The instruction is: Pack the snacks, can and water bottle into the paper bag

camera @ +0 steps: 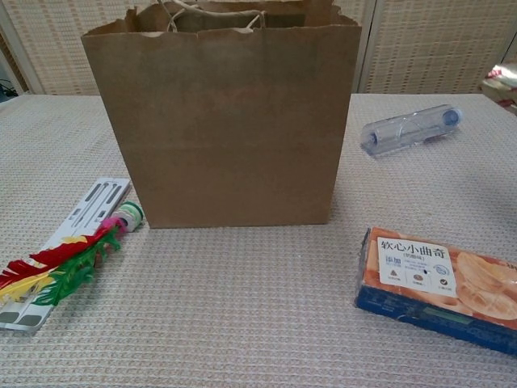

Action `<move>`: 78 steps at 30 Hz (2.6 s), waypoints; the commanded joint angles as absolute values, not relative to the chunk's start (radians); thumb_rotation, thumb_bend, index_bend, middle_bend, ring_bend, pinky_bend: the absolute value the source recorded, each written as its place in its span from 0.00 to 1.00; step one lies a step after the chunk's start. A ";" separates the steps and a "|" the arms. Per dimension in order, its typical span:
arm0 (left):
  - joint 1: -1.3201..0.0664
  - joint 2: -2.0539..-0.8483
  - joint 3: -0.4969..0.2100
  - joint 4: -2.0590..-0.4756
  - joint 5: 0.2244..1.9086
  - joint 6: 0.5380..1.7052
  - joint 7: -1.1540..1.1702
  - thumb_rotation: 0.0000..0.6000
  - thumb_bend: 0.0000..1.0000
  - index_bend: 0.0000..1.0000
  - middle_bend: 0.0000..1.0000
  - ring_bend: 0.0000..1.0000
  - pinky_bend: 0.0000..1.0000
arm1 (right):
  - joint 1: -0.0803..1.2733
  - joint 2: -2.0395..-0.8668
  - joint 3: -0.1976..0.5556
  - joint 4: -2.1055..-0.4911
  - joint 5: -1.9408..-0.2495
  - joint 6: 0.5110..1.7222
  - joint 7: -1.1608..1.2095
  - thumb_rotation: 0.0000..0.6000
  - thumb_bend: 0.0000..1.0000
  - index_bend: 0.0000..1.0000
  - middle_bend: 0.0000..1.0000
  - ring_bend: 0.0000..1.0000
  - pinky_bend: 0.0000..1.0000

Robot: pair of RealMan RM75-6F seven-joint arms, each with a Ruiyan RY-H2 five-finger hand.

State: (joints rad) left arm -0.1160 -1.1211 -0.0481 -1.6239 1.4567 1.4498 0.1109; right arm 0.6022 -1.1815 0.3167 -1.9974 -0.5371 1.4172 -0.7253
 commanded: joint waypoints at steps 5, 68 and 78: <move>-0.116 -1.121 -0.048 -1.624 1.457 1.450 0.110 1.00 0.37 0.00 0.00 0.00 0.00 | 0.754 -1.161 0.478 -2.247 -0.673 1.558 -0.817 1.00 0.36 0.60 0.49 0.54 0.74; -0.117 -1.121 -0.048 -1.620 1.457 1.449 0.105 1.00 0.37 0.00 0.00 0.00 0.00 | 0.798 -1.231 0.311 -2.223 -0.687 1.574 -0.893 1.00 0.13 0.00 0.11 0.06 0.32; -0.115 -1.127 -0.051 -1.624 1.451 1.453 0.121 1.00 0.37 0.00 0.00 0.00 0.00 | 0.673 -1.134 0.159 -2.117 -0.612 1.294 -0.698 1.00 0.12 0.00 0.10 0.04 0.27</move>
